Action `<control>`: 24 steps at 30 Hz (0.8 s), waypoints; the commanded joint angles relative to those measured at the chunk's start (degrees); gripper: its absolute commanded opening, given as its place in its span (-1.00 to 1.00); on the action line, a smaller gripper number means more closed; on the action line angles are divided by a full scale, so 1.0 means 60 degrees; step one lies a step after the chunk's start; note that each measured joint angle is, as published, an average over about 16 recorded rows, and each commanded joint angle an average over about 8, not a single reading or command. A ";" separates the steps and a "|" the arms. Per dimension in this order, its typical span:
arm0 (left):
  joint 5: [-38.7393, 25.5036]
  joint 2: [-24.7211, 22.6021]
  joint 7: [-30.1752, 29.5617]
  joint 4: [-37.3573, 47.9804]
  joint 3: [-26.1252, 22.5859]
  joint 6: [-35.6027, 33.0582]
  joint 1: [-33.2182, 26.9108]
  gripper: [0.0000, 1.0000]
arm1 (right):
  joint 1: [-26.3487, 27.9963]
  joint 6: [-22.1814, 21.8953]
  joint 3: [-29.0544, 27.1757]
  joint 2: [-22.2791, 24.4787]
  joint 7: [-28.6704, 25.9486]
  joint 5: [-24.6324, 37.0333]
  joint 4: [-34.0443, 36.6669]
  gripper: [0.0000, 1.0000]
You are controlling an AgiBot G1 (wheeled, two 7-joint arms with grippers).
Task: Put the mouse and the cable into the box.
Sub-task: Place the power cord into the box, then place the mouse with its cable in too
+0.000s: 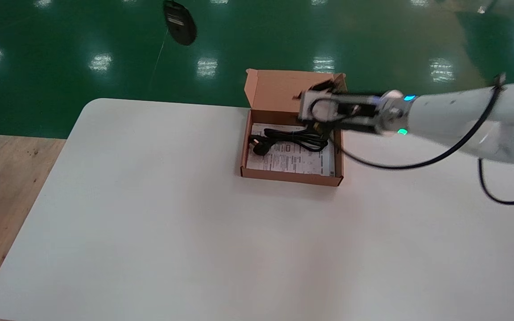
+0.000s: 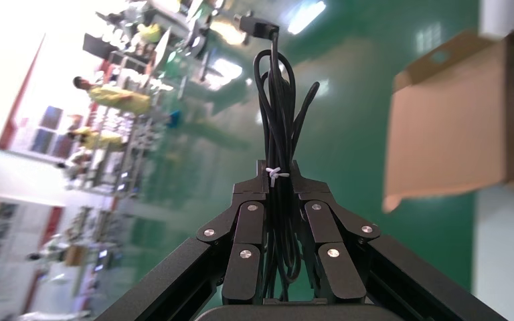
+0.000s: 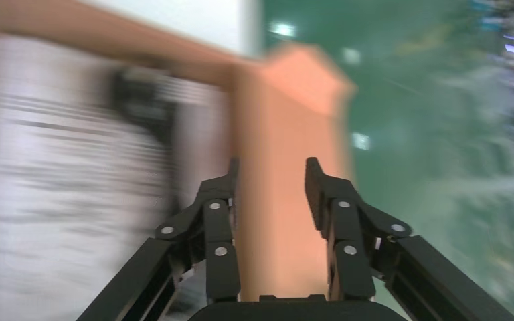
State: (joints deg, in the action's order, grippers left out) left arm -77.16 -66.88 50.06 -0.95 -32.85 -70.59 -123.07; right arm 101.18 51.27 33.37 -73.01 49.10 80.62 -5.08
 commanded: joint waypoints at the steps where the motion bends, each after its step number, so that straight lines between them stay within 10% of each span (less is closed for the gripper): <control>1: 0.0054 -0.0161 -0.0039 0.0115 0.0034 -0.0056 0.0203 -1.00 | 0.0282 -0.0022 -0.0113 0.0196 -0.0078 -0.0162 0.0071 1.00; 11: 0.0309 -0.1840 -0.0157 -0.0205 0.0165 0.1930 0.2053 -1.00 | 0.1236 0.1491 -0.0356 0.2354 -0.0234 -0.0481 0.0508 1.00; 24: 0.1327 -0.1992 -0.2515 -0.2939 -0.1285 0.3097 0.4420 -1.00 | 0.1475 0.2053 0.0013 0.3938 -0.0242 0.0054 0.0931 1.00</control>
State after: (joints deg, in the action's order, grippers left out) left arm -69.43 -78.80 34.94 -17.90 -40.58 -52.51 -97.00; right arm 110.16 63.61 33.39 -49.62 47.61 80.86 0.33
